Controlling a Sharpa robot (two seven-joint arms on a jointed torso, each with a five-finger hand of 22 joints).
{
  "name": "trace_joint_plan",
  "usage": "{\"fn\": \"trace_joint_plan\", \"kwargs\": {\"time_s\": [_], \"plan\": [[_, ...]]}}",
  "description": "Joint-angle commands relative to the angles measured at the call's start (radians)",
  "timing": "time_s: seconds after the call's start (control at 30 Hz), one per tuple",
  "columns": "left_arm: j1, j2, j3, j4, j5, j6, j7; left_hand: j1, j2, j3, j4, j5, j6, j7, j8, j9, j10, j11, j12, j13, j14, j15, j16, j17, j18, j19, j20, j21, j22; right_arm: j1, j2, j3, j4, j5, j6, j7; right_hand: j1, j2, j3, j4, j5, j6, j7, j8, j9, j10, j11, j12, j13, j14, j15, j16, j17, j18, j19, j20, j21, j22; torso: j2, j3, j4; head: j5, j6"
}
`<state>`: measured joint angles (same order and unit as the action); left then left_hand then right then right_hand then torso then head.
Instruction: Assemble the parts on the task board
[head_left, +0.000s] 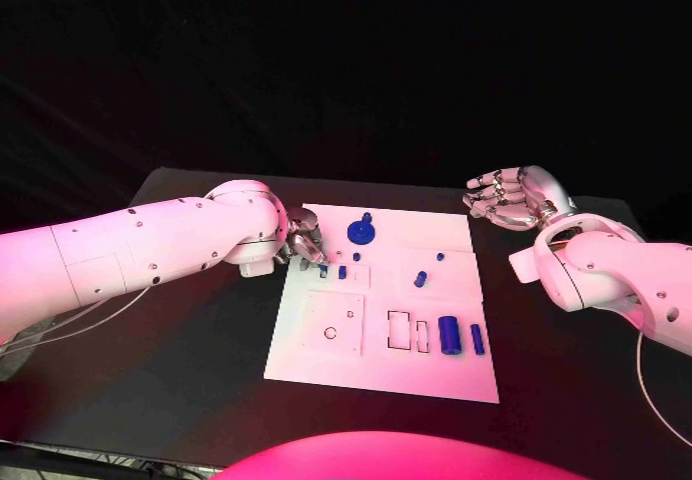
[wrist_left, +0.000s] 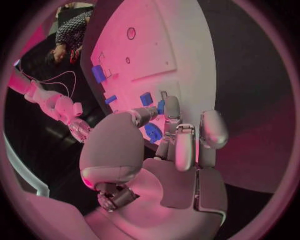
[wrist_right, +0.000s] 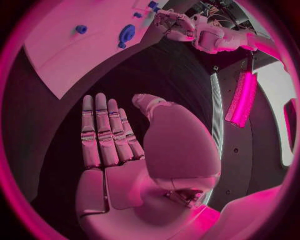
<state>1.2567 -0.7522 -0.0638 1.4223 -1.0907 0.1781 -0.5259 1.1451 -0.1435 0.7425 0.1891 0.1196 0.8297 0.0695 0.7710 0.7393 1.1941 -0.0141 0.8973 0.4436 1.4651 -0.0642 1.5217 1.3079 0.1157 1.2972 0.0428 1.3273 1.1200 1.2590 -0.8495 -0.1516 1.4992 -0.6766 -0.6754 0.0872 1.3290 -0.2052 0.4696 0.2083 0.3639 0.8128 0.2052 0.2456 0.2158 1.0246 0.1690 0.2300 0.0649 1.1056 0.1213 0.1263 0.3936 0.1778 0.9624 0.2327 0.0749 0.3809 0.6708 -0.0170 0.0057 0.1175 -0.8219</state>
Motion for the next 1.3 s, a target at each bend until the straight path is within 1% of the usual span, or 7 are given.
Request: {"fn": "trace_joint_plan", "kwargs": {"time_s": [0.03,0.3,0.6,0.83,0.97,1.2,1.3], "plan": [[-0.002,-0.002,0.0,0.006,-0.015,0.027,0.004,-0.006,0.002,0.185,-0.181,0.007,0.015,-0.009,0.001,0.002,0.008,0.0,0.004,-0.001,0.078,-0.005,0.005,0.16,-0.017,0.006,0.001,0.007,0.002,0.0,0.0,0.0,0.001,-0.006,0.013,0.01,-0.009,-0.002,0.001,-0.005,0.003,-0.003,0.039,-0.005,-0.001,-0.004,0.006,-0.001,-0.001,0.004,0.001,-0.003,-0.002,0.005,0.005,0.001,-0.004,-0.001,-0.001,-0.0001,0.0002,0.001,-0.001],[-0.004,-0.004,0.0,0.01,-0.012,0.048,0.002,-0.008,0.001,0.187,-0.183,0.008,0.016,-0.009,0.001,0.002,0.008,0.0,0.004,-0.001,0.079,-0.006,0.005,0.162,-0.018,0.007,0.001,0.007,0.003,-0.001,0.001,0.0,0.001,-0.006,0.014,0.01,-0.009,-0.002,0.001,-0.006,0.005,-0.003,0.039,-0.005,-0.001,-0.005,0.006,-0.001,-0.001,0.004,0.001,-0.004,-0.002,0.005,0.005,0.001,-0.004,-0.003,-0.001,0.0002,-0.0001,0.003,-0.003],[-0.009,-0.002,0.0,0.01,-0.004,0.059,0.001,-0.01,0.0,0.189,-0.185,0.009,0.017,-0.009,0.002,0.002,0.009,-0.001,0.005,-0.002,0.079,-0.006,0.006,0.163,-0.018,0.007,0.0,0.008,0.004,-0.001,0.001,0.0,0.001,-0.006,0.015,0.01,-0.009,-0.002,0.001,-0.006,0.005,-0.003,0.039,-0.005,-0.001,-0.005,0.006,-0.001,-0.001,0.004,0.001,-0.004,-0.002,0.005,0.005,0.001,-0.004,-0.003,0.0,-0.0005,-0.0005,0.003,-0.006],[-0.012,-0.003,0.0,0.012,-0.002,0.063,0.001,-0.011,-0.001,0.191,-0.186,0.009,0.018,-0.009,0.002,0.002,0.01,-0.001,0.005,-0.002,0.079,-0.006,0.006,0.164,-0.018,0.007,0.0,0.008,0.005,-0.001,0.001,0.0,0.001,-0.006,0.015,0.01,-0.009,-0.002,0.001,-0.006,0.005,-0.003,0.039,-0.005,-0.001,-0.005,0.006,-0.001,-0.001,0.004,0.001,-0.004,-0.002,0.005,0.005,0.001,-0.004,-0.003,0.0,0.0001,0.0006,0.002,-0.007],[-0.013,-0.002,0.0,0.011,-0.002,0.064,0.001,-0.011,-0.001,0.191,-0.186,0.009,0.018,-0.009,0.002,0.002,0.01,-0.001,0.005,-0.002,0.079,-0.006,0.006,0.164,-0.018,0.007,0.0,0.008,0.005,-0.001,0.001,0.0,0.001,-0.006,0.015,0.011,-0.009,-0.002,0.001,-0.006,0.005,-0.003,0.039,-0.005,-0.001,-0.005,0.006,-0.001,-0.001,0.004,0.001,-0.004,-0.002,0.005,0.005,0.001,-0.004,-0.003,0.0,-0.0008,0.0003,0.002,-0.007],[-0.013,-0.001,0.0,0.004,-0.01,0.065,0.001,-0.013,-0.001,0.193,-0.188,0.01,0.018,-0.01,0.003,0.002,0.011,-0.001,0.005,-0.002,0.08,-0.006,0.007,0.166,-0.018,0.007,0.0,0.008,0.004,-0.001,0.001,0.0,0.001,-0.006,0.014,0.011,-0.009,-0.002,0.001,-0.006,0.005,-0.003,0.039,-0.005,-0.001,-0.005,0.006,-0.001,-0.001,0.004,0.001,-0.004,-0.002,0.005,0.005,0.001,-0.004,-0.003,0.0,-0.0002,-0.0001,0.002,-0.009],[-0.013,0.0,0.0,0.001,-0.012,0.066,0.001,-0.013,-0.001,0.193,-0.188,0.01,0.018,-0.01,0.003,0.002,0.011,-0.001,0.005,-0.002,0.08,-0.006,0.007,0.166,-0.018,0.007,0.0,0.008,0.004,-0.001,0.001,0.0,0.001,-0.006,0.014,0.011,-0.009,-0.002,0.001,-0.006,0.005,-0.003,0.039,-0.005,-0.001,-0.005,0.006,-0.001,-0.001,0.004,0.001,-0.004,-0.002,0.005,0.005,0.001,-0.004,-0.003,0.0,-0.0007,-0.0004,0.001,-0.009]]}}
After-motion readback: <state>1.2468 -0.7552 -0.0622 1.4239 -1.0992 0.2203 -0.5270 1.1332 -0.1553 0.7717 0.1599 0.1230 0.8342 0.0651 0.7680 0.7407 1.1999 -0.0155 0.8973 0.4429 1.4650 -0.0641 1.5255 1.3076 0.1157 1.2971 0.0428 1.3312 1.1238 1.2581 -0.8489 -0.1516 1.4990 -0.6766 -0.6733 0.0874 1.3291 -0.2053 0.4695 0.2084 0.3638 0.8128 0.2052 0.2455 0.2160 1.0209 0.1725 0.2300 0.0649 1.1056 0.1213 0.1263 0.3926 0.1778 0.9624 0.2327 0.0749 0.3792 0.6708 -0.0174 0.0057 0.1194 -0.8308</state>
